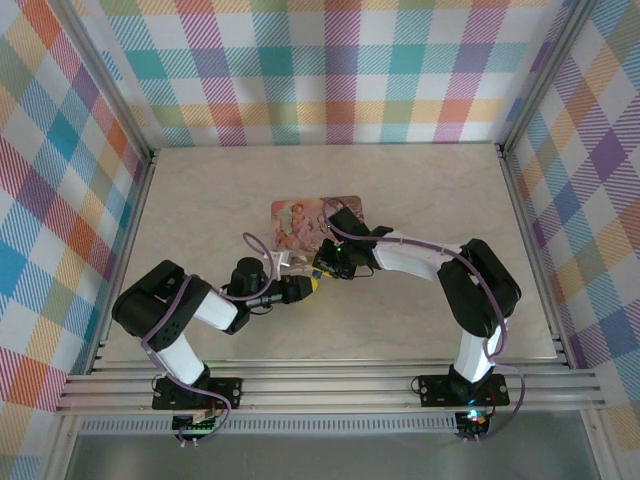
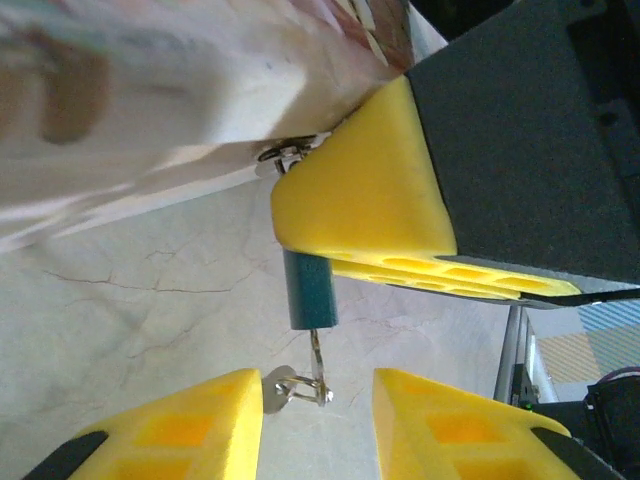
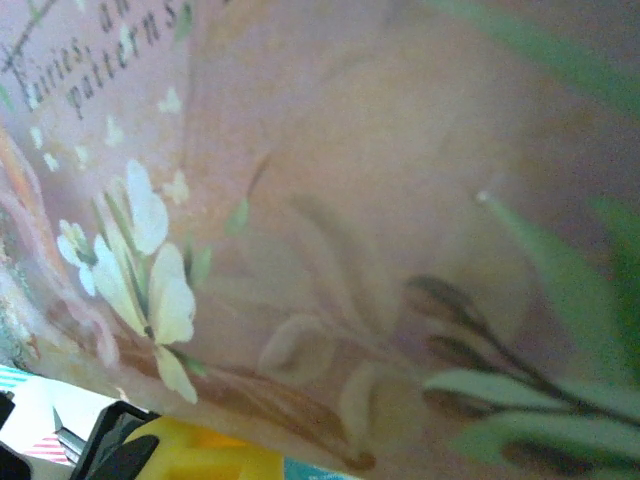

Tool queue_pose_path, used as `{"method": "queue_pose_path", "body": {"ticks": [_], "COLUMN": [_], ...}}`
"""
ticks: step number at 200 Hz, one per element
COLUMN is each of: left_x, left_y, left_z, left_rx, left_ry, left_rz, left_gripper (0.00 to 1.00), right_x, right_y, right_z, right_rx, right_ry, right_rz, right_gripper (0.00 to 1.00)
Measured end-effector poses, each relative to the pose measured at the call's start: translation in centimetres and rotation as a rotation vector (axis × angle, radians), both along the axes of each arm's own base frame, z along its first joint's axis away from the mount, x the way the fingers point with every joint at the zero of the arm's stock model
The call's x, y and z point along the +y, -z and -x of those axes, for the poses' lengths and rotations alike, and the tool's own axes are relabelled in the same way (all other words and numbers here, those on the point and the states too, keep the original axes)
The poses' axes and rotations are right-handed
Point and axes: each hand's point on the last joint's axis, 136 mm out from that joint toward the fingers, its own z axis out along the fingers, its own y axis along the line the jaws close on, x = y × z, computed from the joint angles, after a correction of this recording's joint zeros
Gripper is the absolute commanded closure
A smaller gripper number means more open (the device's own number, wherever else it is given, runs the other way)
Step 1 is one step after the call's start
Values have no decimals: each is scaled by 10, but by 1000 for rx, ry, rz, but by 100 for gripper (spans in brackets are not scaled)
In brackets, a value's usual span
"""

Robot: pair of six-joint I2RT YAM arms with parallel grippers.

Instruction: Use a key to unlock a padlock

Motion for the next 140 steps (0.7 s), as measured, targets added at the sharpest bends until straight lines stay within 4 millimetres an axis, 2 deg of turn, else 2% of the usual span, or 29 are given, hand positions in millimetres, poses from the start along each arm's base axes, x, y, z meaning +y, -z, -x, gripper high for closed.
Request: {"method": "queue_pose_path", "body": {"ticks": [92,102,121,140], "left_x": [-1,-1,-1,-2], "left_y": [4,6,7,7], "left_z": [-4,-6,-8,-10], "left_rx": [-5,-2,-13,-20], "left_ry": [-23,-31,-36,-44], "left_rz": [-15,-21,-17,-13], "left_gripper": [80,84,100,100], "right_x": [1,1,0,0], "right_y": [0,0,1,1], "right_z": [-1,-1,-1,-2], "right_rx": [-13,-14,-20,-26], "right_ry": [4,6,8,12], "right_rz": [-16,-19,-21,-25], "right_gripper": [100,100,100,100]}}
